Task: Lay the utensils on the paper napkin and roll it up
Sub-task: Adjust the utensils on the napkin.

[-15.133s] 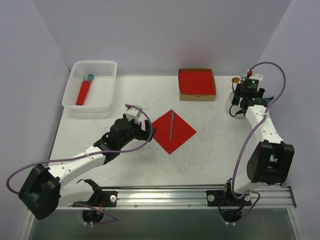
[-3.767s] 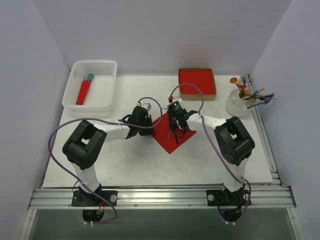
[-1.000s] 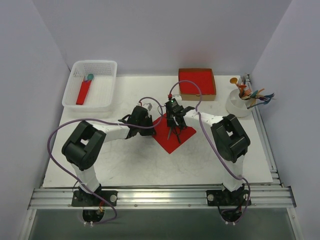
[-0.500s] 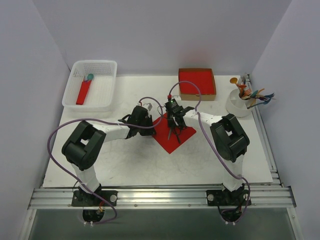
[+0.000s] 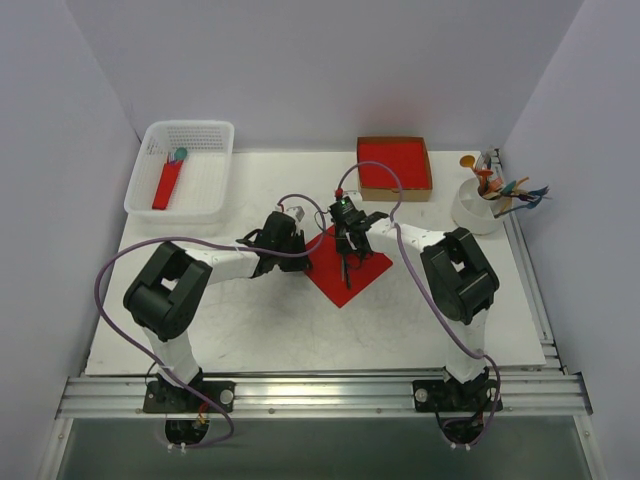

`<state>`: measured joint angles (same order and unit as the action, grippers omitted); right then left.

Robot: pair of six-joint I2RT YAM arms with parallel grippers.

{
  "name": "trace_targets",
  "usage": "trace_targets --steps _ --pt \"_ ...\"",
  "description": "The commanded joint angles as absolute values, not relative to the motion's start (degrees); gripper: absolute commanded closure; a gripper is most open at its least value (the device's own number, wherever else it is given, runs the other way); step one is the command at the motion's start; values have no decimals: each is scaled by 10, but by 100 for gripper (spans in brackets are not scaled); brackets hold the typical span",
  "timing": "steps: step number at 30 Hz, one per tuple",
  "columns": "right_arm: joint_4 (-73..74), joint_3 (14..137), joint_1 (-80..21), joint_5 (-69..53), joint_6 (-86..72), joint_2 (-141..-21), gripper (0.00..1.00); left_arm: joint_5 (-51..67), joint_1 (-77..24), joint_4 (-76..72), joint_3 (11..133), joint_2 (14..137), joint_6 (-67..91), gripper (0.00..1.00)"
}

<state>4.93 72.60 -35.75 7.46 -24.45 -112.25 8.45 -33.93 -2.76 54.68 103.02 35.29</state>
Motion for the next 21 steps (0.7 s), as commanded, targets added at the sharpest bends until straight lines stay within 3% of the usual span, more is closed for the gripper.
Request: trace_targets --steps 1,21 --pt "74 753 -363 82 -253 -1118 100 93 -338 -37 550 1004 346 98" --pt "130 812 -367 100 -310 -1135 100 96 -338 -37 551 1005 346 97"
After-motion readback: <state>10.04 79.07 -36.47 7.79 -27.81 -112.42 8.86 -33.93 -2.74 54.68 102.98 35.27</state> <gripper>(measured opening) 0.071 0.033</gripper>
